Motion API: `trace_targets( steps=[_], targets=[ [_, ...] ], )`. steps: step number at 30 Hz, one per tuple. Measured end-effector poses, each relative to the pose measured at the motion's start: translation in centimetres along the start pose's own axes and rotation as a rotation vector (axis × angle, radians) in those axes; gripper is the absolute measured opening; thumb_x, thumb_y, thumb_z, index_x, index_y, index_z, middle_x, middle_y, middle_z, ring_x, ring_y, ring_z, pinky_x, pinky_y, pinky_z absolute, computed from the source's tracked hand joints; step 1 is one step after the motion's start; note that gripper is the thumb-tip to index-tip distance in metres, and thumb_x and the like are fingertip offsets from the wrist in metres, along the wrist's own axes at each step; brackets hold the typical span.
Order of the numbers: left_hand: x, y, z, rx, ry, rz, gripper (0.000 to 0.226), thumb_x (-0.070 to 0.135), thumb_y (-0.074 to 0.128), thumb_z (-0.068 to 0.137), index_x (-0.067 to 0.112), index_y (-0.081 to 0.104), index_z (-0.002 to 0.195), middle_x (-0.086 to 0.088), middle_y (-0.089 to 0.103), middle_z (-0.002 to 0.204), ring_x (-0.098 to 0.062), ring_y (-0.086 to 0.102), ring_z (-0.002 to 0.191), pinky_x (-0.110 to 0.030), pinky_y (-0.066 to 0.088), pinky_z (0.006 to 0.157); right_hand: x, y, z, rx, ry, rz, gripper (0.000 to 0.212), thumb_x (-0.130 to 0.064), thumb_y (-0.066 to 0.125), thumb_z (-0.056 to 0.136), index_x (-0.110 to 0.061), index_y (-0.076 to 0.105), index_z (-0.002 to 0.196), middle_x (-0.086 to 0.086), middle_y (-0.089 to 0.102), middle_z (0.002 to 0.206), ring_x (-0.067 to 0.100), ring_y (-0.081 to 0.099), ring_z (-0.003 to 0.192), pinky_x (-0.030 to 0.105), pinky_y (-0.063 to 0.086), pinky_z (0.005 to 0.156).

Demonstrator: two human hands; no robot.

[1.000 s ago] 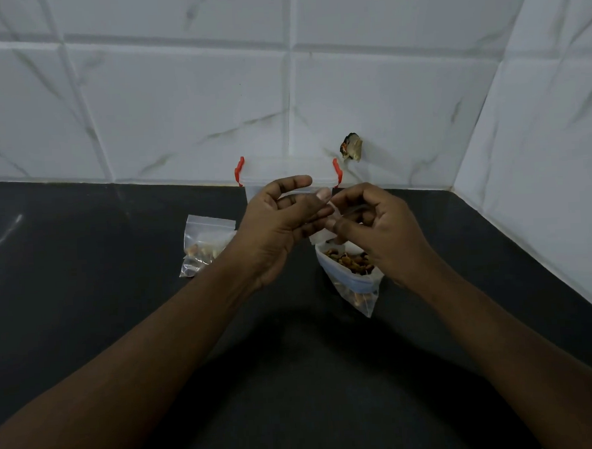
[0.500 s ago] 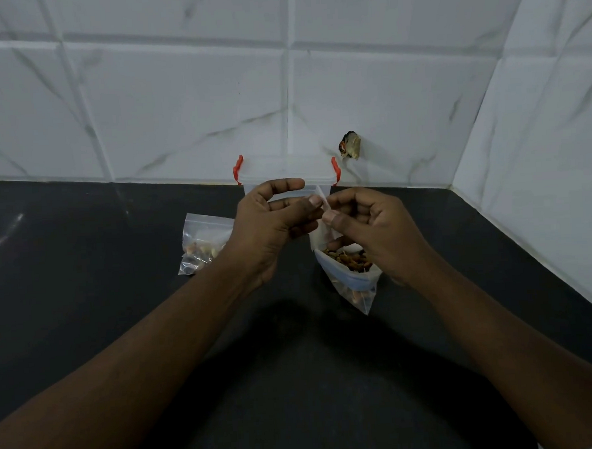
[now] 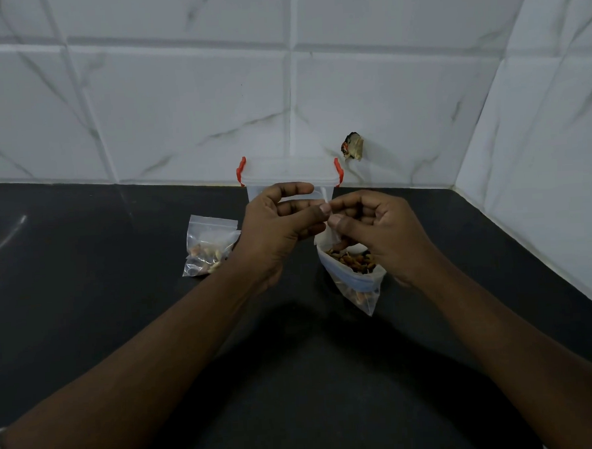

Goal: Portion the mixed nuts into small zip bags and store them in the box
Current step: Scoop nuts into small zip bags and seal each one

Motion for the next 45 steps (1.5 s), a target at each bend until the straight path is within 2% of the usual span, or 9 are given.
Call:
trace_targets(
  steps=[5, 13, 19, 23, 26, 30, 35, 41, 45],
  targets=[
    [-0.1, 0.1, 0.0, 0.001, 0.014, 0.028, 0.036, -0.004, 0.076, 0.084, 0.006, 0.064, 0.116, -0.022, 0.074, 0.098, -0.03, 0.073, 0.093, -0.043, 0.062, 0.085, -0.1, 0.0, -0.1, 0.041, 0.029, 0.022, 0.018, -0.004, 0.07, 0.095, 0.0, 0.072, 0.113, 0.017, 0.076, 0.088, 0.027, 0.074, 0.073, 0.034, 0.063, 0.071],
    [-0.1, 0.2, -0.2, 0.014, 0.114, 0.242, 0.035, 0.005, 0.08, 0.085, 0.009, 0.065, 0.117, -0.011, 0.078, 0.092, -0.025, 0.074, 0.086, -0.042, 0.062, 0.082, -0.3, 0.3, -0.2, 0.03, -0.033, -0.149, 0.014, 0.0, 0.064, 0.098, -0.005, 0.073, 0.107, 0.007, 0.076, 0.083, 0.028, 0.074, 0.069, 0.035, 0.064, 0.067],
    [0.1, 0.4, -0.3, 0.03, 0.087, 0.193, 0.039, -0.005, 0.076, 0.085, 0.003, 0.062, 0.12, -0.017, 0.076, 0.093, -0.021, 0.074, 0.081, -0.03, 0.061, 0.074, -0.6, 0.4, -0.3, 0.068, -0.004, -0.12, 0.014, 0.002, 0.062, 0.097, -0.004, 0.072, 0.105, 0.013, 0.074, 0.081, 0.028, 0.074, 0.065, 0.037, 0.064, 0.065],
    [-0.2, 0.1, 0.1, 0.084, 0.089, 0.195, 0.035, -0.009, 0.075, 0.082, 0.003, 0.063, 0.113, -0.021, 0.075, 0.094, -0.035, 0.074, 0.09, -0.047, 0.062, 0.084, -0.8, 0.5, -0.2, 0.139, 0.006, -0.128, 0.013, 0.003, 0.061, 0.095, -0.003, 0.071, 0.099, 0.013, 0.073, 0.081, 0.03, 0.074, 0.062, 0.043, 0.064, 0.063],
    [0.0, -0.3, 0.3, 0.084, 0.083, 0.208, 0.037, -0.01, 0.074, 0.082, 0.003, 0.062, 0.114, -0.016, 0.076, 0.091, -0.028, 0.074, 0.086, -0.044, 0.063, 0.081, -0.7, 0.1, -0.1, 0.224, 0.026, -0.135, 0.013, 0.004, 0.059, 0.095, -0.005, 0.068, 0.099, 0.007, 0.072, 0.078, 0.028, 0.073, 0.061, 0.044, 0.064, 0.061],
    [0.2, -0.2, 0.0, 0.066, 0.097, 0.241, 0.04, -0.008, 0.076, 0.082, 0.002, 0.06, 0.116, -0.014, 0.076, 0.088, -0.024, 0.075, 0.08, -0.033, 0.063, 0.073, -1.0, -0.2, -0.2, 0.21, -0.168, -0.485, 0.025, 0.005, 0.057, 0.091, -0.018, 0.059, 0.101, 0.003, 0.059, 0.106, 0.02, 0.069, 0.076, 0.024, 0.056, 0.065],
    [-0.1, 0.1, -0.2, 0.074, 0.124, 0.277, 0.04, -0.006, 0.078, 0.082, 0.002, 0.061, 0.116, -0.014, 0.076, 0.084, -0.024, 0.073, 0.075, -0.035, 0.063, 0.072, -0.5, 0.3, 0.0, 0.18, -0.316, -0.767, 0.023, -0.002, 0.059, 0.091, -0.011, 0.078, 0.102, -0.004, 0.058, 0.095, 0.008, 0.055, 0.087, 0.017, 0.042, 0.072],
    [-0.3, 0.4, -0.5, 0.019, 0.155, 0.351, 0.036, -0.002, 0.078, 0.083, 0.011, 0.063, 0.113, -0.009, 0.076, 0.087, -0.018, 0.072, 0.075, -0.031, 0.061, 0.074, -1.0, -0.3, 0.1, 0.158, 0.02, -0.265, 0.016, -0.016, 0.066, 0.098, -0.02, 0.081, 0.099, -0.007, 0.077, 0.084, 0.006, 0.071, 0.083, 0.021, 0.054, 0.069],
    [-0.2, 0.6, -0.7, 0.005, 0.168, 0.333, 0.035, 0.0, 0.079, 0.084, 0.01, 0.063, 0.113, -0.011, 0.076, 0.087, -0.03, 0.074, 0.08, -0.036, 0.063, 0.075, -1.0, -0.4, 0.2, 0.1, -0.059, -0.436, 0.018, -0.013, 0.069, 0.095, -0.02, 0.082, 0.106, -0.011, 0.078, 0.095, 0.001, 0.072, 0.089, 0.021, 0.057, 0.079]
  ],
)
Point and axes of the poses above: each hand's wrist, its own z-axis towards the middle knuckle, its own y-axis out of the palm, x = y × z, the point moved 2 cm from there along z, towards the middle knuckle
